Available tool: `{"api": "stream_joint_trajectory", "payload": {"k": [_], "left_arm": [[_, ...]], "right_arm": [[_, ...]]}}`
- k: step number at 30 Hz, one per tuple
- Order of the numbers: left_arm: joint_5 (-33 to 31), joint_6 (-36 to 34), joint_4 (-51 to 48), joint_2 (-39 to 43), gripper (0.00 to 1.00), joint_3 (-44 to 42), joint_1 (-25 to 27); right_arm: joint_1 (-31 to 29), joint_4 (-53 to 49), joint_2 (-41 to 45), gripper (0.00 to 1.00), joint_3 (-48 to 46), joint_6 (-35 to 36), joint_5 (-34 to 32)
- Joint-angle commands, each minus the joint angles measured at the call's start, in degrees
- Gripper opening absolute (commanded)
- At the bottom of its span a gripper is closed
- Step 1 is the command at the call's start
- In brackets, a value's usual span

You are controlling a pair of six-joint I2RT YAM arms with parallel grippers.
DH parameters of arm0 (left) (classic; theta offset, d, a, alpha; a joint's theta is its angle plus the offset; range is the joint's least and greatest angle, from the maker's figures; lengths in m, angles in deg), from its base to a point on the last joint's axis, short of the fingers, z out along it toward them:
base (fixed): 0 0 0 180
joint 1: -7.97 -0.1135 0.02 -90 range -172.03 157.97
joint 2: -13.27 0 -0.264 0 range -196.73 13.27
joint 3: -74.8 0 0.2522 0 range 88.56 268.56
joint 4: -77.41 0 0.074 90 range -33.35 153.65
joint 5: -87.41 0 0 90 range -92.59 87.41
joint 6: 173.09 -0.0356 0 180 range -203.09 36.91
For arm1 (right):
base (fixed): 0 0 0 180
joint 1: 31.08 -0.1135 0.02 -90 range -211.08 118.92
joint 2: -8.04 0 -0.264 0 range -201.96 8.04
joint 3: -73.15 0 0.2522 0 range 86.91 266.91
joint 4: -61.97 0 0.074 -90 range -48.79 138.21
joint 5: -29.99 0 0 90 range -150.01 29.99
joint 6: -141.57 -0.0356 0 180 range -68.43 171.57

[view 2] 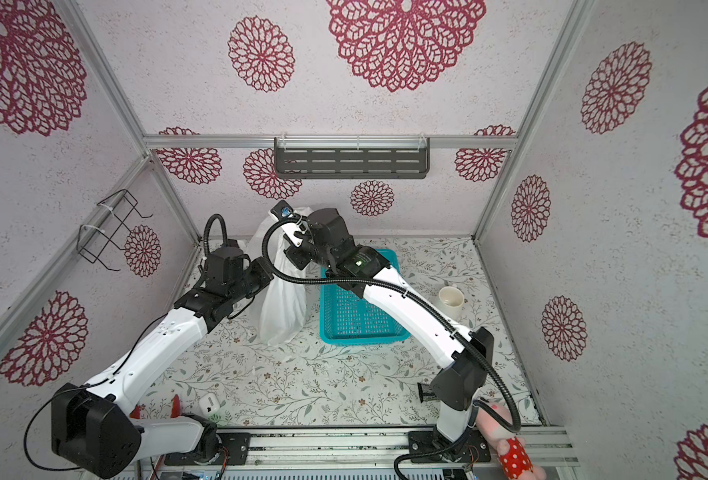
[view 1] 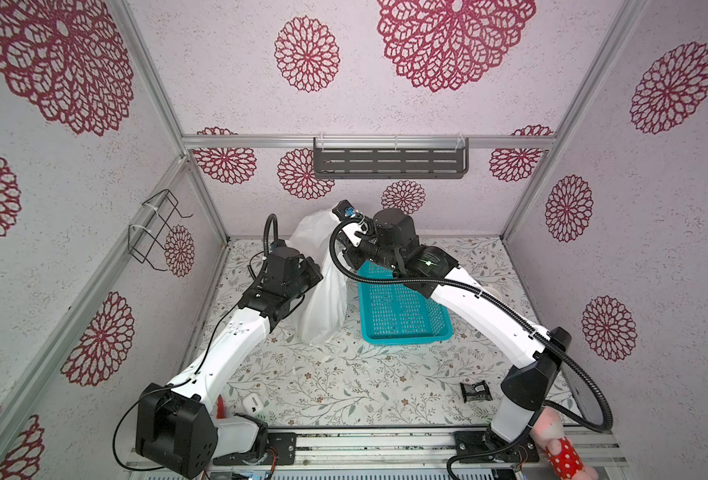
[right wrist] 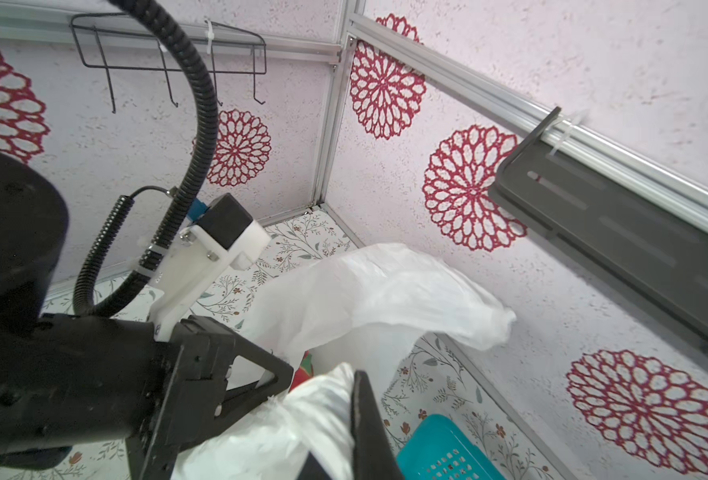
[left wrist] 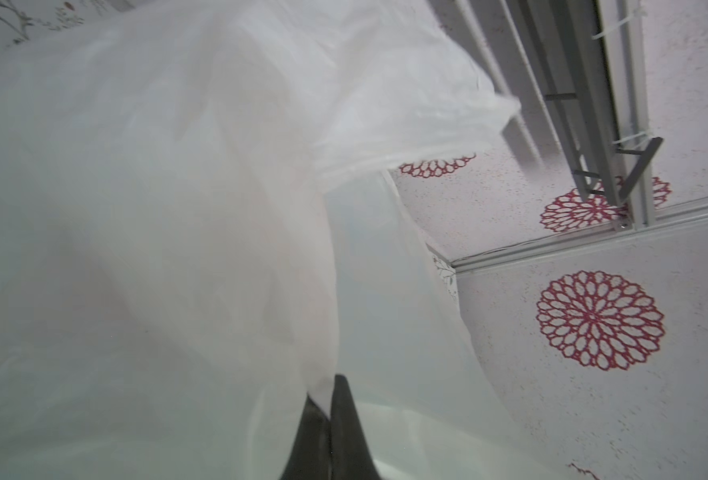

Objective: Place the fruits into the plastic bag

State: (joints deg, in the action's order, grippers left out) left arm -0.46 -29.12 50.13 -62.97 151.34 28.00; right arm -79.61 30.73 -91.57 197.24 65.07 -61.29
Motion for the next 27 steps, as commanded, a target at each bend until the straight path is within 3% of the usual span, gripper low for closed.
{"api": "stream_joint_trajectory", "payload": {"k": [1, 7, 10, 14, 15, 16, 17, 19, 23, 27], "left_arm": [[3.4, -1.8, 3.7, -0.6, 0.00, 1.1, 0.8], [4.8, -2.8, 5.0, -1.6, 0.00, 1.3, 3.3], [3.4, -1.4, 5.6, -1.5, 0.00, -0.2, 3.9], [0.7, -0.7, 5.7, -0.9, 0.00, -1.9, 4.1], [0.0, -0.8, 5.1, -0.8, 0.02, -2.0, 4.0], [-1.6, -1.0, 4.1, -0.5, 0.09, -1.9, 4.0], [-3.0, -1.1, 3.3, 0.0, 0.19, -1.9, 4.0], [-4.7, -2.0, 3.0, 1.3, 0.41, -2.1, 4.0], [-8.3, -5.4, 3.1, 5.8, 0.73, -2.2, 4.0], [-13.0, -8.9, 3.0, 11.1, 0.83, -2.7, 4.0]], "right_arm": [[0.3, 7.3, 5.8, 0.00, 0.1, 2.0, -5.3], [0.7, 8.7, 7.8, 0.00, -8.1, -2.0, -5.9], [2.6, 7.0, 7.0, 0.00, -10.9, -7.4, -5.4], [8.0, 4.5, 5.5, 0.00, -14.0, -17.5, 3.0], [9.5, 4.7, 5.3, 0.10, -15.0, -20.1, 5.7], [11.2, 4.9, 5.2, 0.36, -16.0, -22.9, 9.0], [12.7, 5.1, 5.1, 0.52, -16.9, -25.4, 11.5], [14.7, 5.3, 5.4, 0.63, -18.4, -28.2, 14.4], [16.9, 2.3, 7.1, 0.90, -20.4, -29.1, 16.0], [18.9, 0.3, 10.5, 0.98, -25.2, -30.6, 17.5]]}}
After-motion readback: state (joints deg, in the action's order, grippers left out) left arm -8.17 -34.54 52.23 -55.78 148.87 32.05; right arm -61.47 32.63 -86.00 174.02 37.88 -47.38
